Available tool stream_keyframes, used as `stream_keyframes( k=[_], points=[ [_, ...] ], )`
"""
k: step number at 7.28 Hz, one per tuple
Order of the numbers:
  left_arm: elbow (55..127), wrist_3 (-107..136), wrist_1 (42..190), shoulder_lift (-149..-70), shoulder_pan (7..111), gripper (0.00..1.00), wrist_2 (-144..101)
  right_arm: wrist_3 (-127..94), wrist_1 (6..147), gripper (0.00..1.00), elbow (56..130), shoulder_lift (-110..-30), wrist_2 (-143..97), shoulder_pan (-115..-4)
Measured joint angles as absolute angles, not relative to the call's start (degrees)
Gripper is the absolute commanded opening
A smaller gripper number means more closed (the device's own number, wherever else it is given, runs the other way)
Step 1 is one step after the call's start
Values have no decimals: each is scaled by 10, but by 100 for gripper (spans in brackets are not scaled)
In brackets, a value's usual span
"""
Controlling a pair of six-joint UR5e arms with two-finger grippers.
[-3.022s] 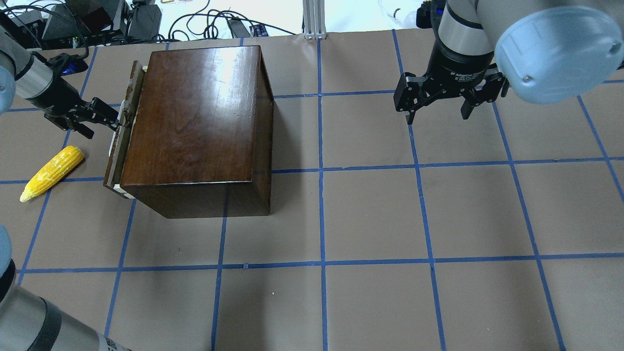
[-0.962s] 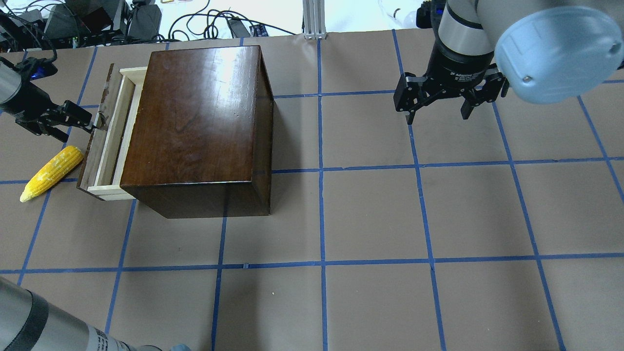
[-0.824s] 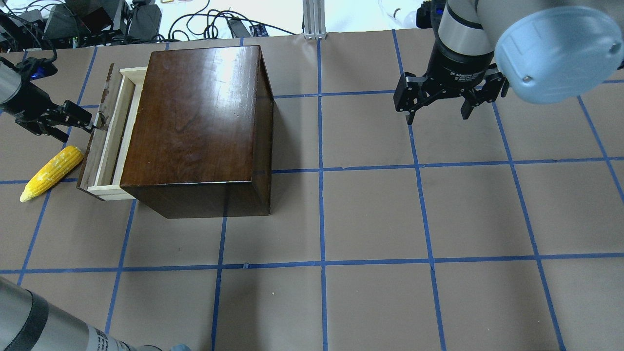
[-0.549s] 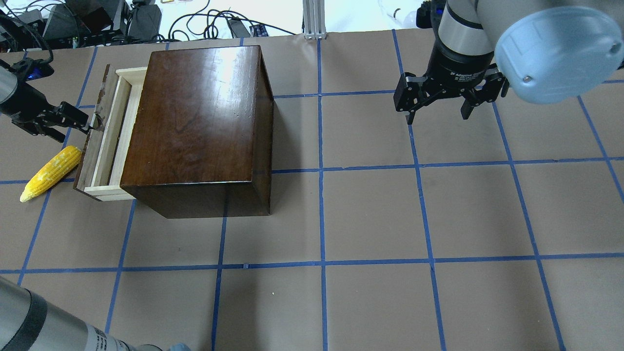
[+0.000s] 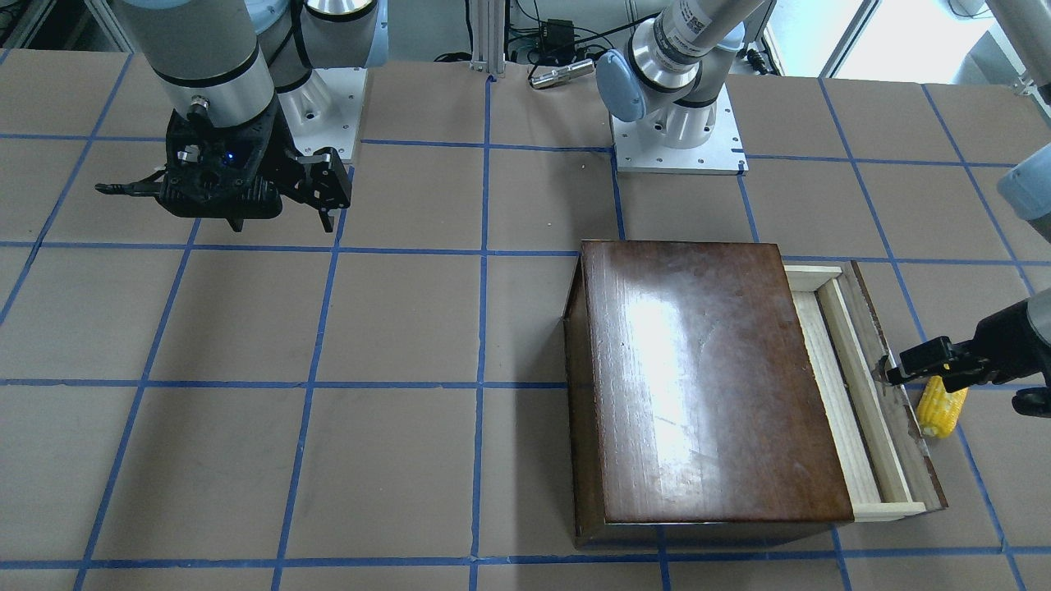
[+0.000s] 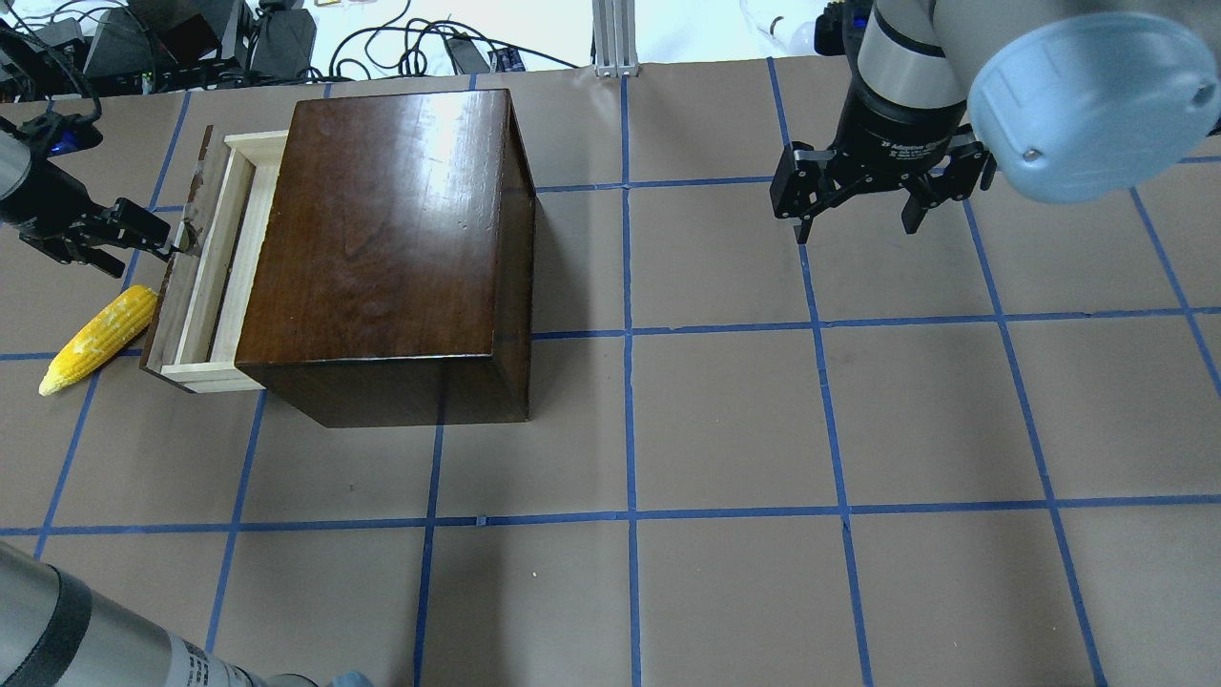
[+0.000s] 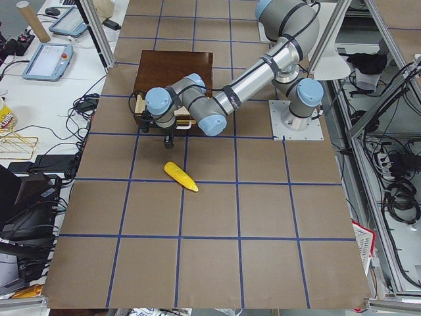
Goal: Open drawer and put corn inside
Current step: 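Release the handle and move the left gripper toward the yellow corn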
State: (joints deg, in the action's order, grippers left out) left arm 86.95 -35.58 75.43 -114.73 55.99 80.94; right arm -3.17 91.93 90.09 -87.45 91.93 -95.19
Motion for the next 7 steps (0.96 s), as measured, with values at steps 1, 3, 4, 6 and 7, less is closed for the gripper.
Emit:
stream_keyframes(
  k=[1,3,4,6,7],
  points=[
    [869,-355,755,-1146,560,100,810,-32,919,100,901,-875,919,-952],
    [869,-355,755,-1141,560,100,811,-32,919,100,901,-875,919,-952],
    [867,-356,755,-1138,560,100,812,-32,919,100,901,-875,919,-952],
    [862,-416,755,-1136,554,100,839,-32,919,100,901,-875,919,-952],
    [861,-474,755,-1139,538,100,859,-32,919,100,901,-875,919,-952]
  ],
)
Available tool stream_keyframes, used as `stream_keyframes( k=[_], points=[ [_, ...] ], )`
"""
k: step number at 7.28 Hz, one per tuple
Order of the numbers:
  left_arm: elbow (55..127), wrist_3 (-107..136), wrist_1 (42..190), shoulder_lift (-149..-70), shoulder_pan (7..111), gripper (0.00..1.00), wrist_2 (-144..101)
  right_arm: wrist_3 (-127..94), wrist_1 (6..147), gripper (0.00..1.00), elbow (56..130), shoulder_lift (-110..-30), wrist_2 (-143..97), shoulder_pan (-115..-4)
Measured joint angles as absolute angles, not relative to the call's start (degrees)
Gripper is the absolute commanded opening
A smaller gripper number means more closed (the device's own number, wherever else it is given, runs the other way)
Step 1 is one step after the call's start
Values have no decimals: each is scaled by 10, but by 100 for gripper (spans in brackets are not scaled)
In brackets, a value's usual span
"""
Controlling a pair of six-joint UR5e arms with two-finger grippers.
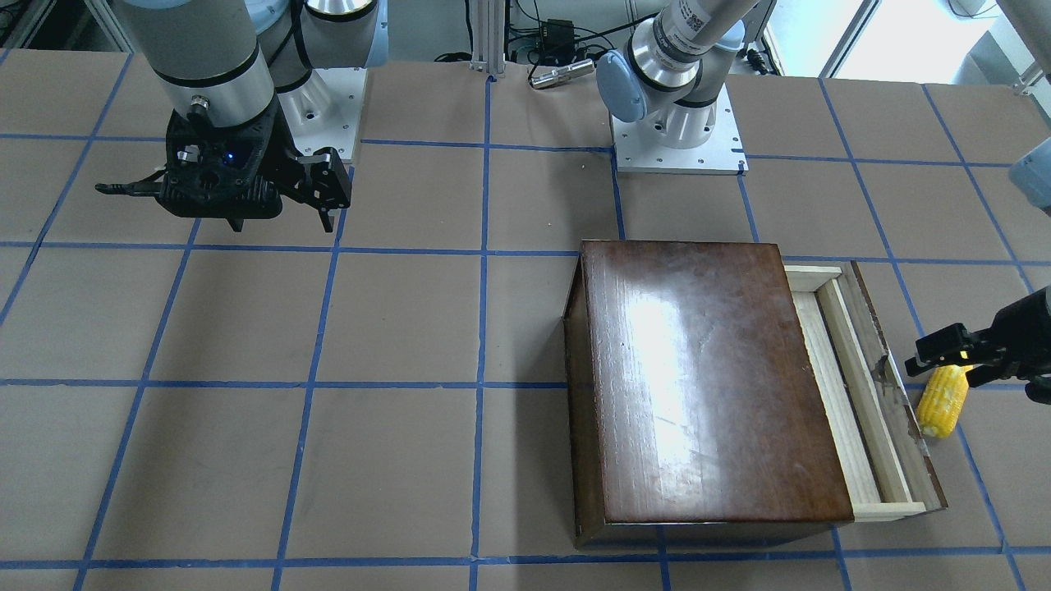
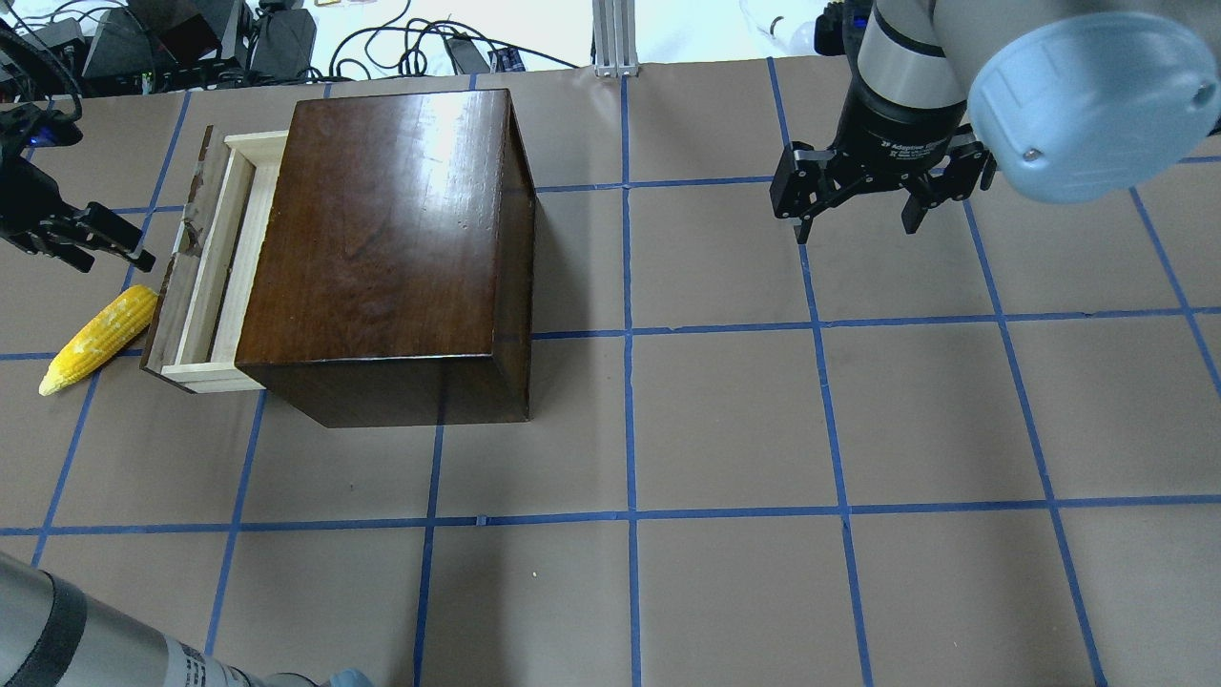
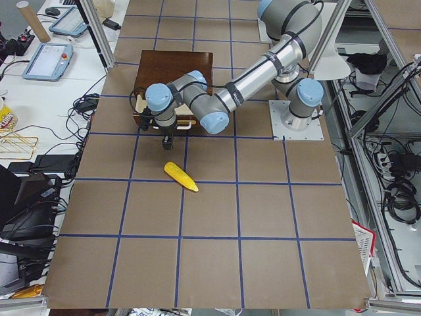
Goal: Open drawer and put corn inside
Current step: 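Release the handle and move the left gripper toward the yellow corn, then lower the left gripper and grasp the yellow corn cob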
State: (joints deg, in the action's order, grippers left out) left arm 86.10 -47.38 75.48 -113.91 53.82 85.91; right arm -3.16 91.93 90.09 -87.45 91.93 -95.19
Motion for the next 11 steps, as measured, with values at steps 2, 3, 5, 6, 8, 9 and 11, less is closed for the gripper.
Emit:
stream_keyframes(
  k=[2,3,5,6,8,9,11],
  points=[
    [863,-611,742,-1152,501,100,873,-32,919,100,901,-875,919,-952],
    [866,-672,724,-1161,495,100,877,-32,919,100,901,-875,919,-952],
    [868,-773,700,-1185,491,100,898,-32,919,100,901,-875,919,-952],
    [869,-808,685,-1198,490,100,911,-32,919,100,901,-875,919,-952],
    [870,-857,658,-1219,489,100,919,-32,919,100,901,-874,919,-952],
    [869,-865,648,-1229,489,100,920,-32,919,100,901,-875,919,-952],
    [869,-877,635,-1243,489,100,931,-32,919,100,901,-875,919,-952]
  ],
)
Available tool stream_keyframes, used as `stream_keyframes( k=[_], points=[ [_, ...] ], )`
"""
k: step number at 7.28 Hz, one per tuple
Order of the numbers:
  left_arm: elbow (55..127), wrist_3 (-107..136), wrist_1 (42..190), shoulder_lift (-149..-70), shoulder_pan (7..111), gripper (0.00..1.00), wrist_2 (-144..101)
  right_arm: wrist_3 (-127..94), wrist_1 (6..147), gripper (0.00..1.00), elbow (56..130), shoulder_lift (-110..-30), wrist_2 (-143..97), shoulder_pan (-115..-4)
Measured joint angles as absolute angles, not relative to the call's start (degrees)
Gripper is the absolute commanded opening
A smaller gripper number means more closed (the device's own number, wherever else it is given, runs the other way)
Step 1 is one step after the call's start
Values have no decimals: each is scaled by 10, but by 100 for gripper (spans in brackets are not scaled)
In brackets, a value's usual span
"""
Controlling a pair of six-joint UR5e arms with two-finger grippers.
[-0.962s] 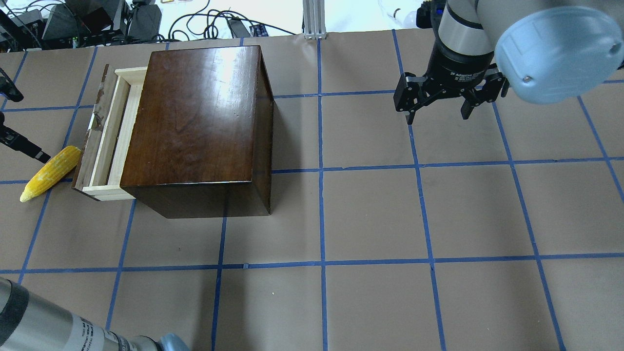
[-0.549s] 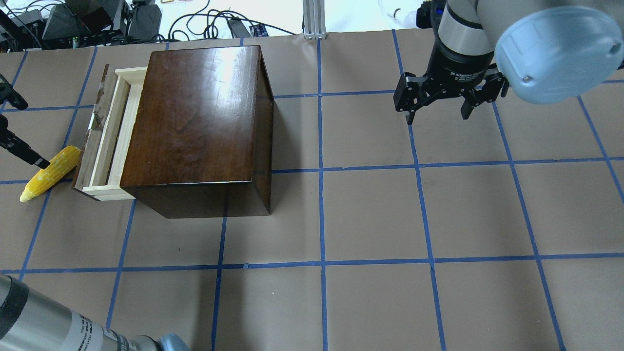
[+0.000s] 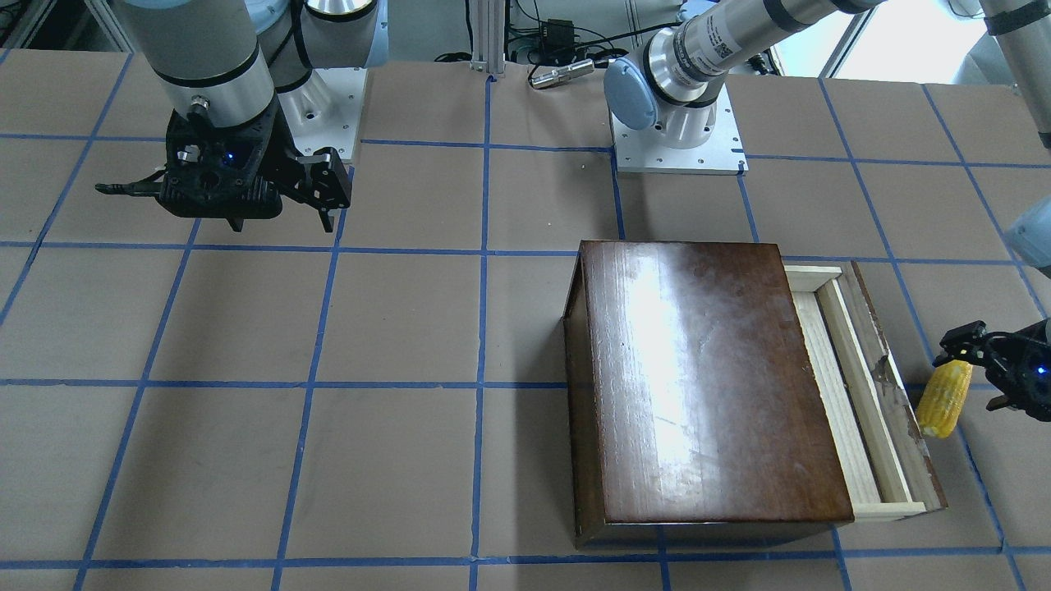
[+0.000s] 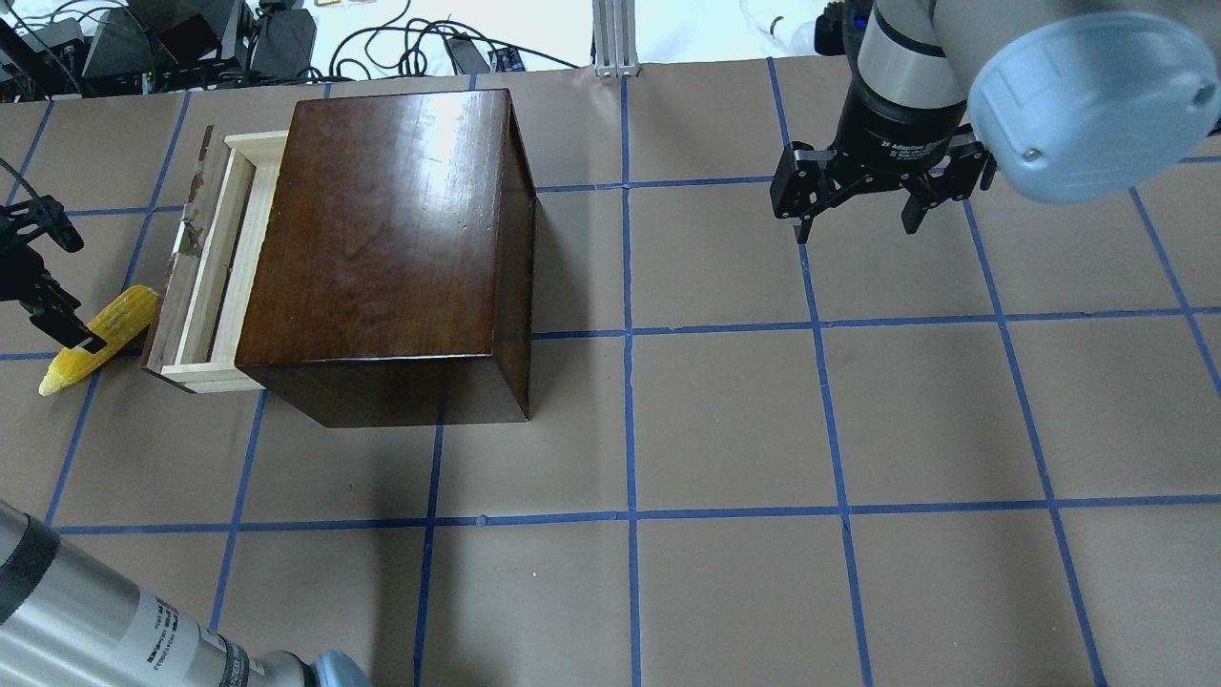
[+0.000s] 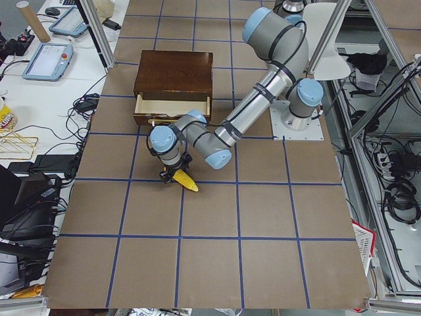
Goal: Open drawer and put corn inside
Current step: 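Lower the left gripper and grasp the yellow corn cob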
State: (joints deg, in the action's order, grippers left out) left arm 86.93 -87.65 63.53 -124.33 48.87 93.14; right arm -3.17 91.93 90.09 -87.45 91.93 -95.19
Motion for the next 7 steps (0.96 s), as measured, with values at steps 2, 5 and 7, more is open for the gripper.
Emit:
stream_keyframes(
  k=[2,5,7],
  points=[
    [870,-881,632,-1251,489,97,936,-32,919,100,901,-875,919,-952],
    [873,-883,627,-1255,489,41,936,-32,919,100,901,-875,919,-952],
    [873,-883,621,-1255,489,12,933,-32,919,100,901,-875,919,-952]
  ],
)
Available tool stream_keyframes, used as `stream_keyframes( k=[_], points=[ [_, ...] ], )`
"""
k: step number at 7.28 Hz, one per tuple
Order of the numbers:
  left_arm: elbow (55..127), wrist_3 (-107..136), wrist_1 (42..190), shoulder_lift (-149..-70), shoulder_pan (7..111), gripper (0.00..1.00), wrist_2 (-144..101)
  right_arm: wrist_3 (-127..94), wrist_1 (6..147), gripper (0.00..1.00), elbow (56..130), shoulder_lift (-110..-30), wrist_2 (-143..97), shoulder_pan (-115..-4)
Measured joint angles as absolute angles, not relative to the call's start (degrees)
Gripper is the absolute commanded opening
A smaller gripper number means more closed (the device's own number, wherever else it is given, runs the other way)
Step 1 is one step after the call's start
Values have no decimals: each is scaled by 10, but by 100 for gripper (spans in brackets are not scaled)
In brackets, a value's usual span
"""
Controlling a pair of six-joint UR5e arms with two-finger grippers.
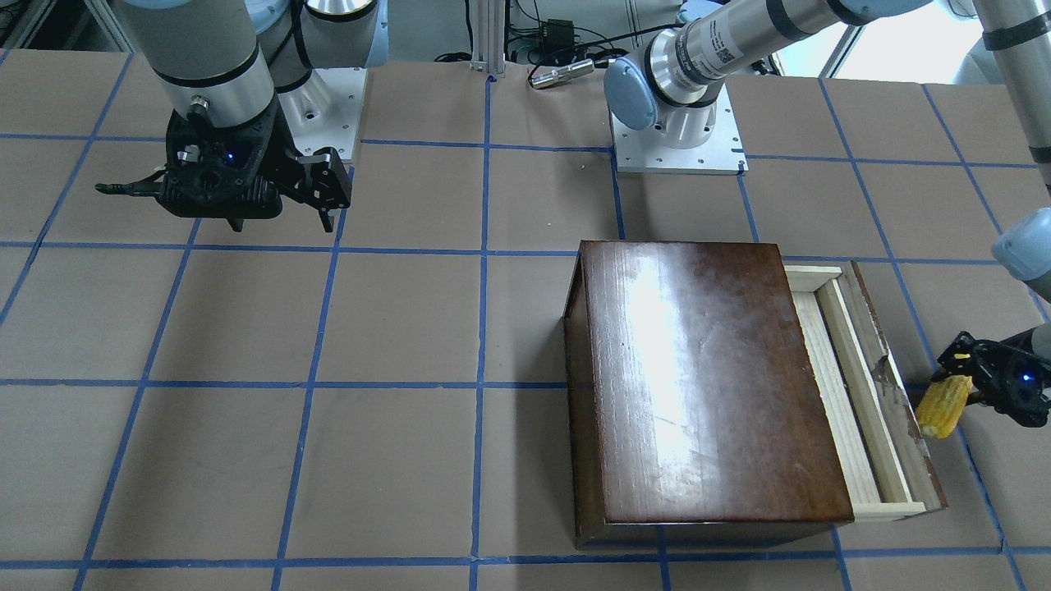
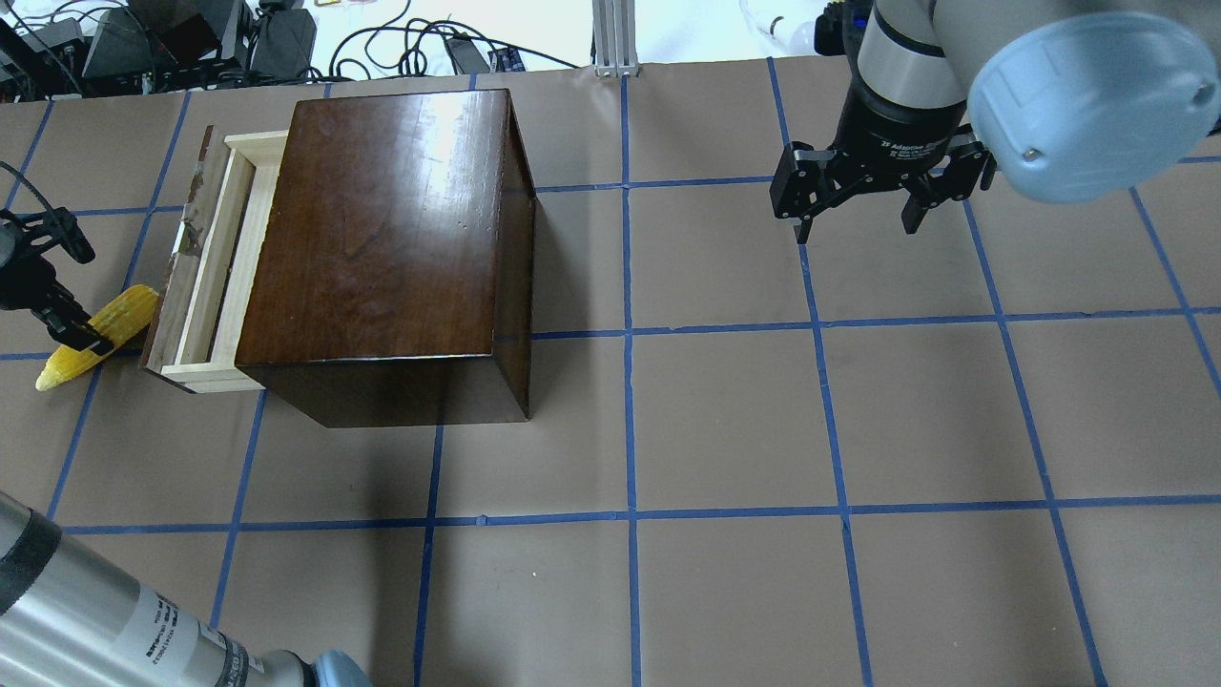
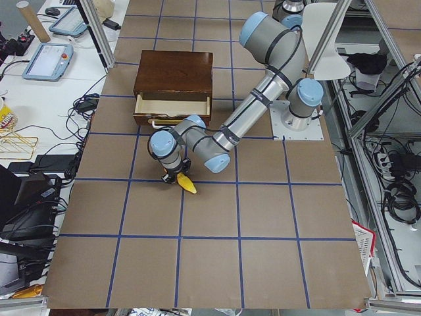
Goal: Open drawer and put corn inside
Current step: 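Lower the left gripper and grasp the yellow corn cob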
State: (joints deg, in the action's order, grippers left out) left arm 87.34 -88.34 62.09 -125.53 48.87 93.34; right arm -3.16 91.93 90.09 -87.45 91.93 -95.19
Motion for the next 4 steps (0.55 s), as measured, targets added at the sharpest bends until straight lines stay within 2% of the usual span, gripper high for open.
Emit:
stream_keyframes(
  k=[1,4],
  points=[
    [873,-886,617,-1255,489,1,933,-32,919,100,901,-875,919,-952],
    [871,-896,607,-1249,489,0,932,-32,919,100,901,-875,919,-952]
  ],
)
